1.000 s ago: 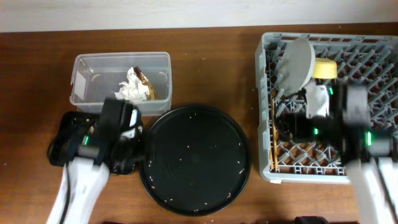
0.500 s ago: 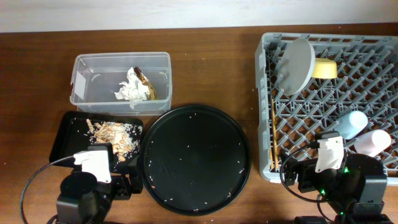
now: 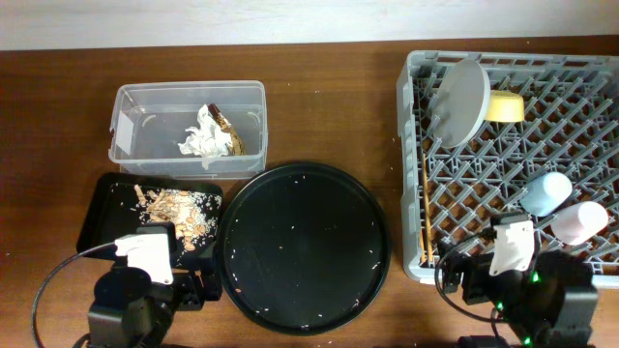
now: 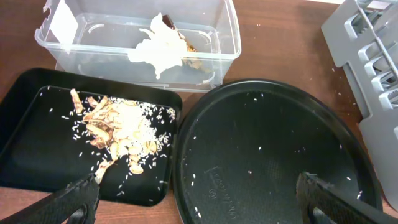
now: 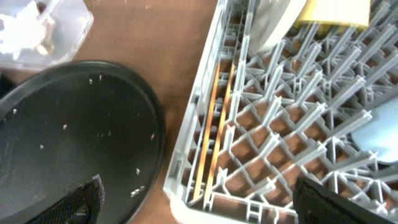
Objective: Sort waste into correct bins and load items into the dishwasher rack
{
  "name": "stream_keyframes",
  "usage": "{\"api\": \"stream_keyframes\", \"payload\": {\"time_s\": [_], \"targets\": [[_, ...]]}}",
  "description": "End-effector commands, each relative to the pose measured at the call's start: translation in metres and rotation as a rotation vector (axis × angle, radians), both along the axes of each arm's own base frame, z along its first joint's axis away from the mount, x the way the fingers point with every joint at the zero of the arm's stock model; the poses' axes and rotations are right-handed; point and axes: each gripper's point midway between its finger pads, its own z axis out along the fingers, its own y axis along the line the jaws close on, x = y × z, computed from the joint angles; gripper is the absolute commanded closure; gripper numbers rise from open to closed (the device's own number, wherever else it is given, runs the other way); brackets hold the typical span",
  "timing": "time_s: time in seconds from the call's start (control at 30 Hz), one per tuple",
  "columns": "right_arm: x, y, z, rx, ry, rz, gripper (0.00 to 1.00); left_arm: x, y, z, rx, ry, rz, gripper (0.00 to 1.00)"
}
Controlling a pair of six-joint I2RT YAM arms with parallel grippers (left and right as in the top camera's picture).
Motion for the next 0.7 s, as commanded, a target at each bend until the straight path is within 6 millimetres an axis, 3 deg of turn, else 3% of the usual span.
{"api": "stream_keyframes", "payload": {"time_s": [0.0, 0.17, 0.37, 0.43, 0.53, 0.67], "targets": [[0.004, -0.005, -0.003, -0.019, -0.176, -0.026, 0.01, 0.0, 0.001, -0.002, -0.001, 0.002, 0.012, 0.01], [0.022, 0.002, -0.007, -0.016, -0.46, 0.01, 0.02, 0.0, 0.001, -0.002, -0.001, 0.002, 0.012, 0.01], [0.048, -0.001, -0.007, -0.022, -0.65, -0.014, 0.02, 0.0, 0.001, -0.002, -0.001, 0.002, 0.012, 0.01], [0.054, -0.007, -0.017, -0.031, -0.667, -0.047, 0.02, 0.0, 0.001, -0.002, -0.001, 0.002, 0.012, 0.01], [0.059, -0.008, -0.056, -0.037, -0.574, -0.055, 0.02, 0.0, 0.001, -0.002, -0.001, 0.002, 0.012, 0.01], [0.058, -0.008, -0.062, -0.038, -0.552, -0.054, 0.02, 0.0, 0.001, -0.002, -0.001, 0.002, 0.012, 0.01]]}}
